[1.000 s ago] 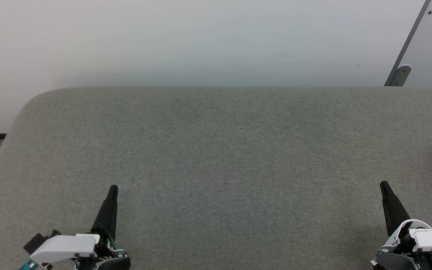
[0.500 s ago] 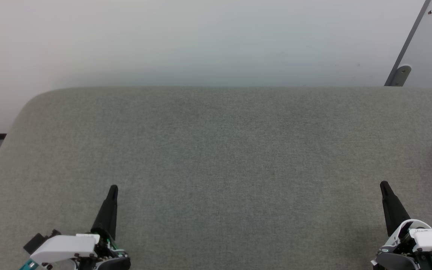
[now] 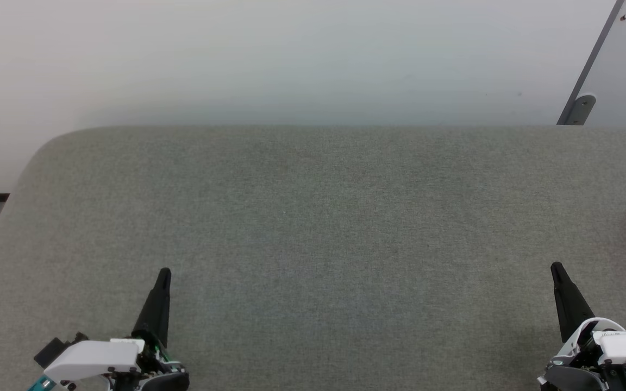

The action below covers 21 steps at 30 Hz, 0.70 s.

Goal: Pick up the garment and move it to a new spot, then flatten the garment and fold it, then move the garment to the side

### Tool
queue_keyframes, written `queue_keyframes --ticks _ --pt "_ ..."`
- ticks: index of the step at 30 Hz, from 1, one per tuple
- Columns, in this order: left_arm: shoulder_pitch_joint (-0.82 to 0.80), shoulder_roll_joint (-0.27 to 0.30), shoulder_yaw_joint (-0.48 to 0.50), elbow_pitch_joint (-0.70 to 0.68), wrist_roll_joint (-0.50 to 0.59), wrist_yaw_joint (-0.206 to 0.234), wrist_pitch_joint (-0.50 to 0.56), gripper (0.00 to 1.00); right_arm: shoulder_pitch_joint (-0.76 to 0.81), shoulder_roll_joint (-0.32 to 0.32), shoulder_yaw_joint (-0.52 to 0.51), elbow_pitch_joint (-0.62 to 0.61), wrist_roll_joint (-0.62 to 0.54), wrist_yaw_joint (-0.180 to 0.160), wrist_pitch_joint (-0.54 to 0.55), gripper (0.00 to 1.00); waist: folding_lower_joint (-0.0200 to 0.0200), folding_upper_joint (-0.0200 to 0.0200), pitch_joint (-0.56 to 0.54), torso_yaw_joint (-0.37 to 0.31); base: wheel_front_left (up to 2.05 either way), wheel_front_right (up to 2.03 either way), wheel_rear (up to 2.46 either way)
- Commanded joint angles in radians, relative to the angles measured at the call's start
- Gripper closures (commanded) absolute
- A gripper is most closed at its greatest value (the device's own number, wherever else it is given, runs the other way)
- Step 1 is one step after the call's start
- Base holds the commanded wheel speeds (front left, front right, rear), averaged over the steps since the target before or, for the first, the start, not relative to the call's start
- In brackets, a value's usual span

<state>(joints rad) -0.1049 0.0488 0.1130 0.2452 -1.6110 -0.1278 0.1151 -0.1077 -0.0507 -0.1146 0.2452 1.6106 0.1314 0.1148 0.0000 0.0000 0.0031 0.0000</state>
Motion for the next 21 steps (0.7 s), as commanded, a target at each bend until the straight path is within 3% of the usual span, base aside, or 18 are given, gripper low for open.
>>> queue_keyframes --ticks 1,21 --pt "-0.009 -0.001 0.002 0.001 -0.003 -0.005 0.002 1.0 -0.002 0.003 -0.001 -0.002 0.004 -0.001 0.002 1.0 0.0 0.0 0.0 0.0 0.0 0.0 0.0" --pt "-0.009 -0.001 0.002 0.001 -0.003 -0.005 0.002 1.0 -0.002 0.003 0.0 -0.002 0.004 -0.001 0.002 1.0 0.0 0.0 0.0 0.0 0.0 0.0 0.0"
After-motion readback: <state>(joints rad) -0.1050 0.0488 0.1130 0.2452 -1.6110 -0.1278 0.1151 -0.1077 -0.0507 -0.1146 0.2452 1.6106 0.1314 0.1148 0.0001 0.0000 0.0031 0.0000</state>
